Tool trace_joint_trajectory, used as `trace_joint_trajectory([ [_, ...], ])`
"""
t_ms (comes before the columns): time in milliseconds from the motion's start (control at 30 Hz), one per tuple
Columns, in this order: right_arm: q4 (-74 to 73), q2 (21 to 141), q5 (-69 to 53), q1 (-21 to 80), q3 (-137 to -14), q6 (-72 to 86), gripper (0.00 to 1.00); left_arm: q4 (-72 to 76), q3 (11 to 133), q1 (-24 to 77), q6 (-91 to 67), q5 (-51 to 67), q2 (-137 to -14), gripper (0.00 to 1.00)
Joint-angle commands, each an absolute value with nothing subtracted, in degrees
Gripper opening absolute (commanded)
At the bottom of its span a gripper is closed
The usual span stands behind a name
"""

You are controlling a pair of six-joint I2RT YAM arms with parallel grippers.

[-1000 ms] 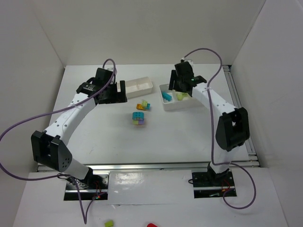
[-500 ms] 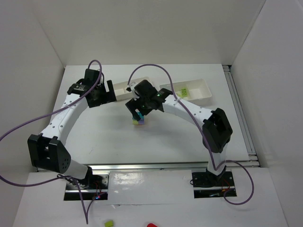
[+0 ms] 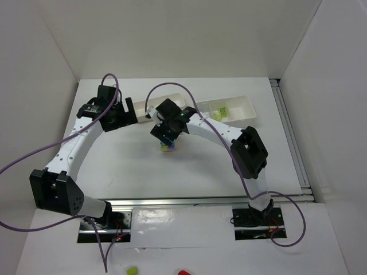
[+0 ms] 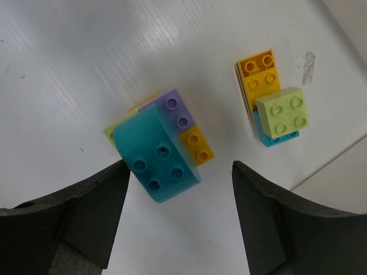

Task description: Sort the legos into containers by color

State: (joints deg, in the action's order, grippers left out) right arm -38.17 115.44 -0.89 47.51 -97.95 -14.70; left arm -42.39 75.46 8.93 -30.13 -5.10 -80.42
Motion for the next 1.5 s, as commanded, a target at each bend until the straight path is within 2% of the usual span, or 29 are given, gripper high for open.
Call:
trace_joint_trajectory([
  [0, -38.8, 117.4, -1.6, 48.1, -102.1, -16.3, 0.74, -41.7, 75.5, 8.6, -29.4, -4.6, -78.6, 1.00],
  [133, -37.6, 118.5, -3.2, 48.1, -102.1, -15.7, 0.65, -41.7, 75.5, 8.6, -29.4, -5.1, -78.6, 1.00],
  [267, -38.1, 119.7, -3.2, 47.5, -103.4, -14.6, 0.63, -41.7, 75.5, 8.6, -28.9, -5.1, -78.6, 1.00],
  [333, -38.1, 119.7, -3.2, 47.5, -103.4, -13.9, 0.53, -41.7, 75.5, 8.6, -28.9, -5.1, -78.6, 1.00],
  [367, -38.1, 118.9, -3.2, 47.5, -103.4, -13.0, 0.29, -41.7, 75.5, 8.6, -28.9, -5.1, -78.6, 1.00],
  [400, -38.1, 118.9, -3.2, 47.5, -103.4, -12.5, 0.29, -41.7, 75.5, 8.6, -28.9, -5.1, -78.6, 1.00],
  [467, -38.1, 118.3, -2.5, 47.5, -103.4, -11.9, 0.09, -41.7, 75.5, 8.6, -28.9, -5.1, -78.6, 1.00],
  [500, -38.1, 116.9, -1.9, 47.5, -103.4, -11.0, 0.06, -41.7, 75.5, 8.6, -28.4, -4.6, -78.6, 1.00],
  [633, -38.7, 114.0, -3.2, 46.4, -104.0, -8.8, 0.05, -40.7, 75.5, 8.6, -26.9, -3.1, -79.1, 0.98],
  [767, -38.1, 110.3, -10.7, 41.9, -102.1, -4.1, 0.05, -38.2, 74.3, 8.6, -24.3, 7.3, -79.6, 0.97],
  [900, -34.2, 106.0, -21.5, 37.3, -95.8, 3.1, 0.04, -31.8, 70.2, 8.6, -25.4, 24.2, -79.6, 0.96],
  [1233, -18.1, 99.9, -39.1, 29.7, -80.7, 16.9, 0.04, -13.5, 58.5, 9.1, -30.5, 43.0, -81.3, 0.99],
  [1333, -16.7, 99.3, -43.1, 28.4, -80.1, 17.7, 0.04, -10.0, 56.7, 9.1, -28.4, 47.9, -82.5, 0.93],
  [1400, -16.7, 98.8, -44.7, 27.8, -80.1, 17.7, 0.04, -8.8, 55.0, 9.7, -27.1, 49.4, -82.5, 0.85],
  [1467, -15.5, 98.2, -47.1, 27.2, -80.1, 19.0, 0.04, -5.3, 52.7, 9.8, -27.1, 52.3, -81.8, 0.83],
])
